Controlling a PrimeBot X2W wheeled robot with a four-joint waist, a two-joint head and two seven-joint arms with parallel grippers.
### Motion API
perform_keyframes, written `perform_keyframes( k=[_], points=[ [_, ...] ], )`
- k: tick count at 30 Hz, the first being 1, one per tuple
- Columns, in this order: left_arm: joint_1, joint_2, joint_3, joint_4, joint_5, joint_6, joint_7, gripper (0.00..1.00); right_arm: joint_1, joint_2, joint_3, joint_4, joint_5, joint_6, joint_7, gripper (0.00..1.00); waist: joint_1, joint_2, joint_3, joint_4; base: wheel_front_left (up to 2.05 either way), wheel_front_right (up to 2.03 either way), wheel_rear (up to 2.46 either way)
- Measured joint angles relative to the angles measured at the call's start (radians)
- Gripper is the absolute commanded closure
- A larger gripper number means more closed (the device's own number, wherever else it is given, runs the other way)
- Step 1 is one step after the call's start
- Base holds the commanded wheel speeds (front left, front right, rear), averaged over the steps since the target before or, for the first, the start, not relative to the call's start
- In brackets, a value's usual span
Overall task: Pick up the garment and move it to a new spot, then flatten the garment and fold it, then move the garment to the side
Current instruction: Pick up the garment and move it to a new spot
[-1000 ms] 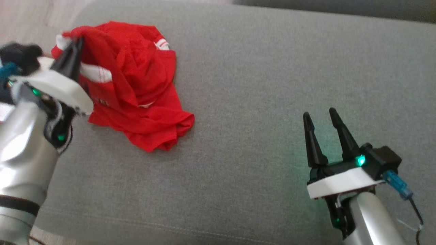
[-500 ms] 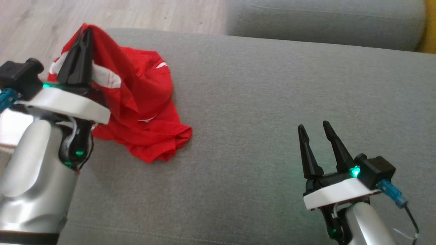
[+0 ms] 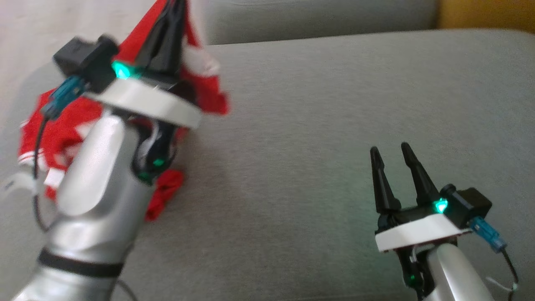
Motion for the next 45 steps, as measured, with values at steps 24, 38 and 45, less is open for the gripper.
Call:
perform_keyframes(
  k=[24,38,45],
  points=[
    [-0.145,-0.168,-0.392,0.229,-0.102,0.13,-0.019,0.0,-0.049,0.0,0.01,-0.044,0.052,0.0,0.0,0.0,0.0001,0.0,0.131,-0.344,0.0,0.0,0.0],
    [0.089,-0.116,-0.143,0.107,0.044,0.143,-0.019,0.0,-0.038,0.0,-0.065,-0.03,-0.032,0.0,0.0,0.0,0.0001,0.0,0.059,-0.124,0.0,0.0,0.0],
    [0.356,-0.069,0.025,-0.047,0.146,0.072,-0.019,0.0,0.027,0.0,-0.078,-0.016,-0.046,0.0,0.0,0.0,0.0,0.0,-0.013,-0.039,0.0,0.0,0.0]
  ],
)
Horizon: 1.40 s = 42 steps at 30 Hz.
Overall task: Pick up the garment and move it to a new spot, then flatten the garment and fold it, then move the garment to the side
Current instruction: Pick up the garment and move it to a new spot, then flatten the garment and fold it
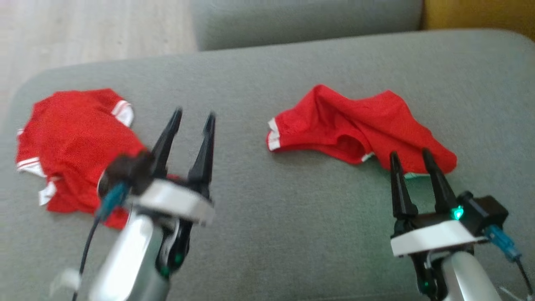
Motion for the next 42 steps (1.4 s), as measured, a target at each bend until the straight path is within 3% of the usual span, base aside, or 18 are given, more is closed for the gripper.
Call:
perform_keyframes(
  k=[10,27,37,42],
  points=[
    [0.287,-0.058,0.175,-0.129,0.121,-0.085,0.0,0.0,0.062,0.0,-0.003,0.0,-0.003,0.0,0.0,0.0,0.0,0.0,-0.057,0.047,0.0,0.0,0.0],
    [0.295,-0.079,0.201,-0.138,0.163,-0.119,0.0,0.0,0.069,0.0,0.006,0.005,-0.008,0.0,0.0,0.0,0.0,0.0,-0.039,0.039,0.0,0.0,0.0],
    [0.244,-0.08,0.165,-0.119,0.151,-0.119,0.0,0.0,-0.052,0.0,0.031,0.223,-0.009,0.0,0.0,0.0,0.0,0.0,0.035,0.087,0.0,0.0,0.0],
    [0.228,-0.081,0.153,-0.114,0.145,-0.119,0.0,0.0,-0.157,0.0,-0.024,0.4,0.104,0.0,0.0,0.0,0.0,0.0,0.074,0.125,0.0,0.0,0.0]
  ],
)
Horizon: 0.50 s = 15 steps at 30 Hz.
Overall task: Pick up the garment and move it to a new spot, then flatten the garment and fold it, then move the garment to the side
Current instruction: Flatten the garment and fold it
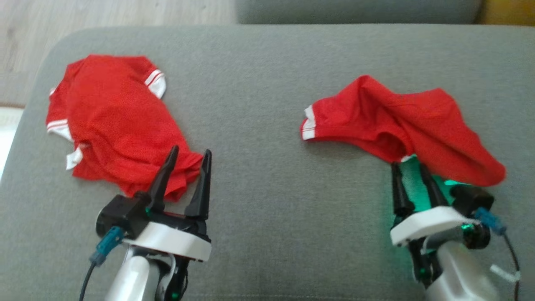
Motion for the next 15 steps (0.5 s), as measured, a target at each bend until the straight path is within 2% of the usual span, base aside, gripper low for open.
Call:
perform_keyframes(
  k=[2,4,11,12,13,15],
  points=[
    [-0.01,0.0,-0.012,0.005,-0.011,0.0,0.0,0.0,-0.043,-0.001,-0.027,0.067,0.015,0.0,0.0,0.0,0.0,0.0,0.015,0.016,0.0,0.0,0.0],
    [-0.021,-0.001,-0.017,0.005,-0.017,0.0,0.0,0.0,-0.084,-0.001,-0.043,0.105,-0.024,0.0,0.0,0.0,0.0,0.0,0.029,0.032,0.0,0.0,0.0],
    [-0.045,-0.002,-0.021,0.005,-0.018,0.0,0.0,0.0,-0.173,-0.001,-0.105,0.178,-0.053,0.0,0.0,0.0,0.0,0.0,0.062,0.069,0.0,0.0,0.0],
    [-0.047,-0.002,-0.023,0.006,-0.018,0.0,0.0,0.0,-0.175,-0.001,-0.109,0.186,-0.054,0.0,0.0,0.61,0.0001,0.0,0.064,0.072,0.0,0.0,0.0],
    [-0.05,-0.002,-0.024,0.006,-0.023,0.001,0.0,0.0,-0.178,-0.002,-0.107,0.191,-0.061,0.0,0.0,1.0,0.0001,0.0,0.065,0.075,0.0,0.0,0.0],
    [-0.051,-0.002,-0.024,0.006,-0.032,0.002,0.0,0.0,-0.184,-0.002,-0.091,0.193,-0.081,0.0,0.0,1.0,0.0,0.0,0.064,0.076,0.0,0.0,0.0]
  ],
)
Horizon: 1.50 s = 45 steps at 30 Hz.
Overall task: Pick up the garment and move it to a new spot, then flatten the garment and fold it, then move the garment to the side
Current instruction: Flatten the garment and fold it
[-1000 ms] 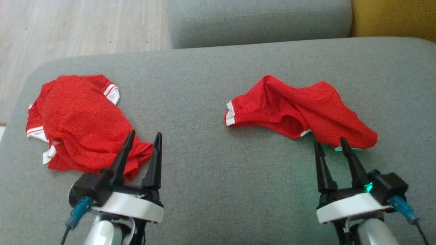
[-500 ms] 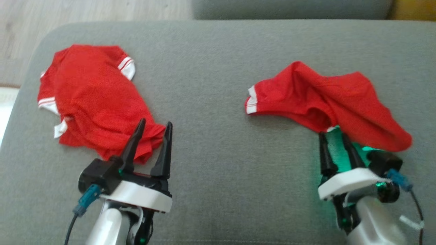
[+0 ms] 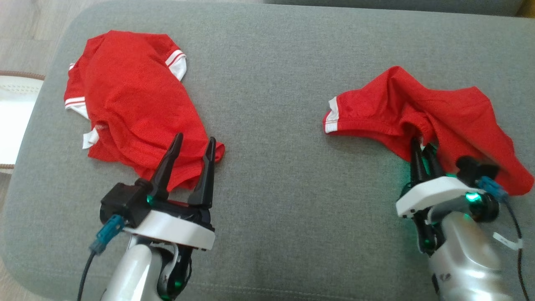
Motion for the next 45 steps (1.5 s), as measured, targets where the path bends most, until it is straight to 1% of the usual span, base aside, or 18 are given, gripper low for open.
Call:
perform_keyframes(
  k=[3,9,12,17,24,25,26,30,34,41,45],
  points=[
    [0.0,0.0,0.001,0.002,-0.006,0.003,0.0,0.0,0.0,-0.001,0.059,-0.022,0.004,0.0,0.0,1.0,0.0,0.0,-0.007,-0.002,0.0,0.0,0.0],
    [0.001,0.0,0.002,0.008,-0.006,0.008,0.0,0.0,0.011,-0.001,0.257,-0.105,0.046,0.0,0.0,1.0,0.0,0.0,-0.038,-0.019,0.0,0.0,0.0],
    [0.003,0.0,0.001,0.01,-0.013,0.008,0.0,0.0,0.044,-0.002,0.351,-0.147,0.069,0.0,0.0,1.0,0.0,0.0,-0.058,-0.029,0.0,0.0,0.0],
    [0.004,0.0,-0.012,0.013,-0.021,0.008,0.0,0.0,0.094,-0.004,0.483,-0.17,0.097,0.0,0.002,1.0,0.0,0.0,-0.086,-0.033,0.0,0.0,0.0],
    [0.046,0.0,-0.009,0.019,-0.021,0.008,0.0,0.0,0.098,-0.006,0.665,-0.217,0.156,0.0,0.056,1.0,0.0,0.0,-0.119,-0.025,0.0,0.0,0.0],
    [0.051,0.0,-0.008,0.02,-0.021,0.008,0.0,0.0,0.098,-0.006,0.681,-0.216,0.164,0.0,0.064,0.69,0.0,0.0,-0.122,-0.025,0.0,0.0,0.0],
    [0.053,0.0,-0.005,0.02,-0.021,0.009,0.0,0.0,0.098,-0.006,0.692,-0.213,0.163,0.0,0.068,0.0,-0.0001,0.0,-0.124,-0.027,0.0,0.0,0.0],
    [0.061,0.0,0.0,0.019,-0.021,0.009,0.0,0.0,0.098,-0.007,0.699,-0.191,0.165,0.0,0.075,0.0,0.0,0.0,-0.131,-0.041,0.0,0.0,0.0],
    [0.064,0.0,0.004,0.017,-0.021,0.017,0.0,0.0,0.098,-0.007,0.676,-0.174,0.153,0.0,0.073,0.0,0.0,0.0,-0.137,-0.059,0.0,0.0,0.0],
    [0.064,0.0,0.008,0.007,-0.022,0.018,0.0,0.0,0.107,-0.012,0.512,-0.169,0.086,0.0,0.047,0.0,0.0,0.0,-0.158,-0.113,0.0,0.0,0.0],
    [0.069,0.0,0.011,0.001,-0.032,0.018,0.0,0.0,0.15,-0.041,0.404,-0.211,0.042,0.0,0.042,0.0,0.0,0.0,-0.175,-0.144,0.0,0.0,0.0]
  ],
)
